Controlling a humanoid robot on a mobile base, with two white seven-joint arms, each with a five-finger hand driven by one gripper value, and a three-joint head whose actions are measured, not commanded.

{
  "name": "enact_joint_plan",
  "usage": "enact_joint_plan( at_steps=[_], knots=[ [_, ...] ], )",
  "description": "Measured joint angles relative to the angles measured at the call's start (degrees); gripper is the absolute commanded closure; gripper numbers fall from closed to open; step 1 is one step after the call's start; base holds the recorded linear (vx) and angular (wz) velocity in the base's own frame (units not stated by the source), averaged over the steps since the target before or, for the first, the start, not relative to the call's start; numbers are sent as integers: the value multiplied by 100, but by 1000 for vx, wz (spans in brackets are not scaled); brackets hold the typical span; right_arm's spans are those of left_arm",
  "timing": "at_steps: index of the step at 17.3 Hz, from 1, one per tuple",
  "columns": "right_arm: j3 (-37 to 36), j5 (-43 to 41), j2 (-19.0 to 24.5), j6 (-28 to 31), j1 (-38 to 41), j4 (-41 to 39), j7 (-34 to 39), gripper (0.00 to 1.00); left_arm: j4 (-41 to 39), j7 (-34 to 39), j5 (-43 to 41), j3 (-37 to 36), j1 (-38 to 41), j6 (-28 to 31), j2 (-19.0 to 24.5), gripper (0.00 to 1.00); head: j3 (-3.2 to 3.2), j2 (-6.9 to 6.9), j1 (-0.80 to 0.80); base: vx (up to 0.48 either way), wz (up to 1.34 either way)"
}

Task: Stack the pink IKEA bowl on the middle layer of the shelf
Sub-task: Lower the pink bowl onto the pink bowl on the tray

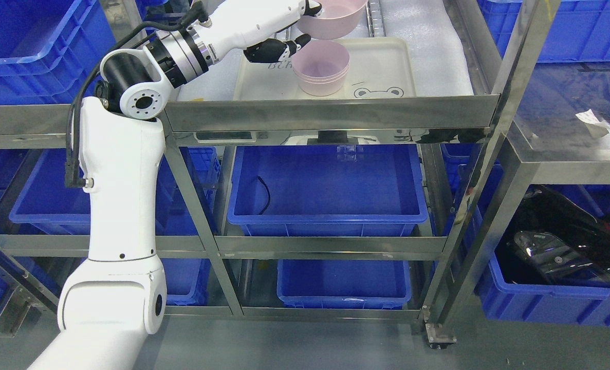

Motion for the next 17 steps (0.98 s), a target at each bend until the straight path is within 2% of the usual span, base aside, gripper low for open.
enact_joint_plan(
  at_steps=[7, 12, 17],
  knots=[
    [0, 0, 0, 0, 0, 0, 0, 0, 1350, 230, -391, -123, -684, 92, 111, 96, 0, 0, 0, -6, 26],
    [0, 0, 0, 0, 0, 0, 0, 0, 2479, 346, -482, -374, -1160, 459, -121, 96, 0, -1, 0, 0, 0],
    [0, 0, 0, 0, 0, 0, 0, 0, 3281, 611, -515, -743, -1496, 899, -336, 91, 0, -1, 0, 0, 0]
  ],
)
